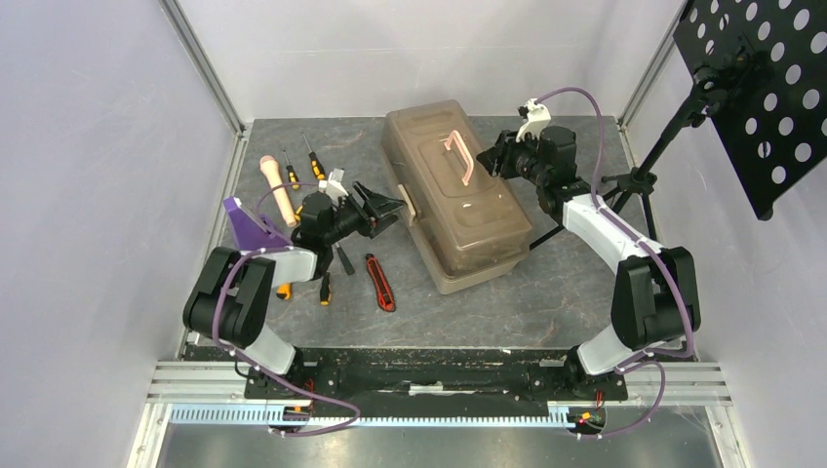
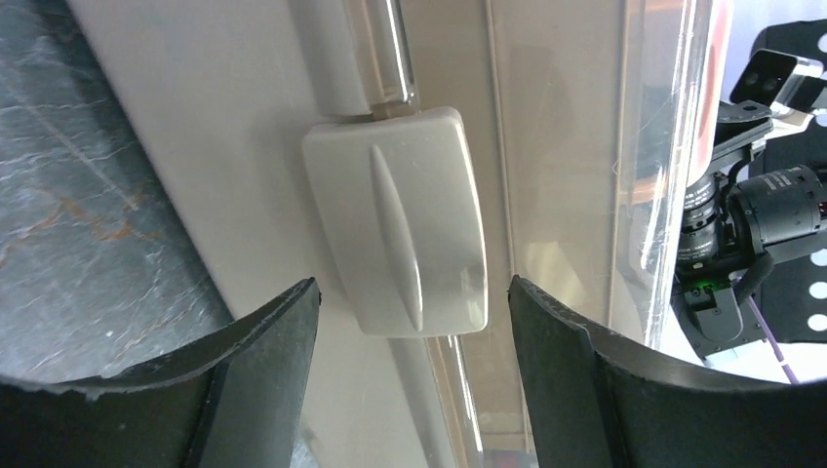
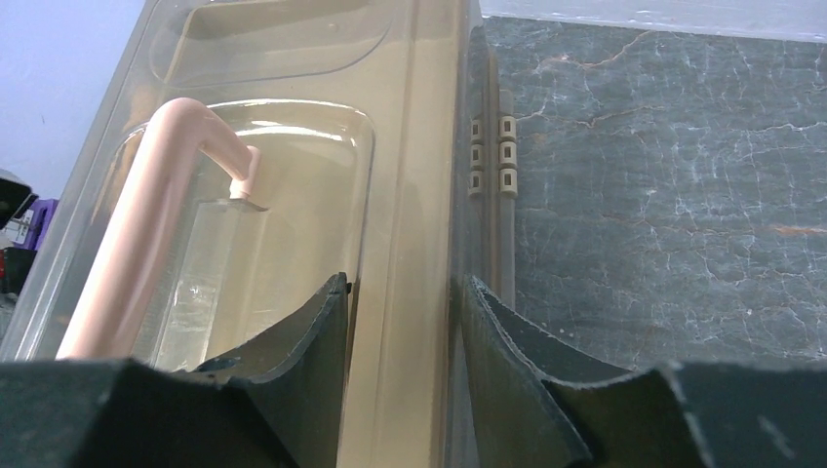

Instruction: Pack the tool kit

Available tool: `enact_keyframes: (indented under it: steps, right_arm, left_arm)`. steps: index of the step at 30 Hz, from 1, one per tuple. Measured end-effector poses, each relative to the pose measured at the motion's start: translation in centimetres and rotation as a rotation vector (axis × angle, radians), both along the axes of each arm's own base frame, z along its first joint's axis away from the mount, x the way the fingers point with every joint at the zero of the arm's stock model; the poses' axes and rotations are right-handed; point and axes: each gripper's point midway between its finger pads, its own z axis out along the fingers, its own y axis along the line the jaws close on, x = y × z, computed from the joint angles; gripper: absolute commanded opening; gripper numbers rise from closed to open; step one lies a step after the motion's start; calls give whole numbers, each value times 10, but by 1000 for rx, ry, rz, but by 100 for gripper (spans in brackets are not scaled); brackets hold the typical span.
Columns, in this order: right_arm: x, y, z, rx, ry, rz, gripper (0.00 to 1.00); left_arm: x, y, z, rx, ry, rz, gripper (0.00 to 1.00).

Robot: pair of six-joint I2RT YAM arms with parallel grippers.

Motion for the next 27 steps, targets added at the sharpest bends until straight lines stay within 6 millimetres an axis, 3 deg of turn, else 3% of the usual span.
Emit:
enact_keyframes:
  steps: [3, 5, 9, 13, 19, 27]
  right_arm:
    - [0, 1, 0, 1, 0, 4, 43]
    - [0, 1, 0, 2, -2, 4, 43]
    - [0, 1, 0, 3, -5, 5, 42]
    - [0, 0, -1, 3, -8, 3, 43]
    - [0, -2, 0, 4, -11, -1, 42]
    - [2, -7, -2, 5, -17, -14, 42]
  left_arm:
    - [6, -7, 0, -38, -7, -8, 82]
    - [11, -10, -2, -71, -10, -6, 92]
    - [21, -15, -18, -135, 19, -4, 93]
    - [23, -18, -18, -203, -6, -24, 94]
    - [25, -18, -16, -228, -48, -25, 86]
    - [23, -22, 5, -275, -116, -45, 77]
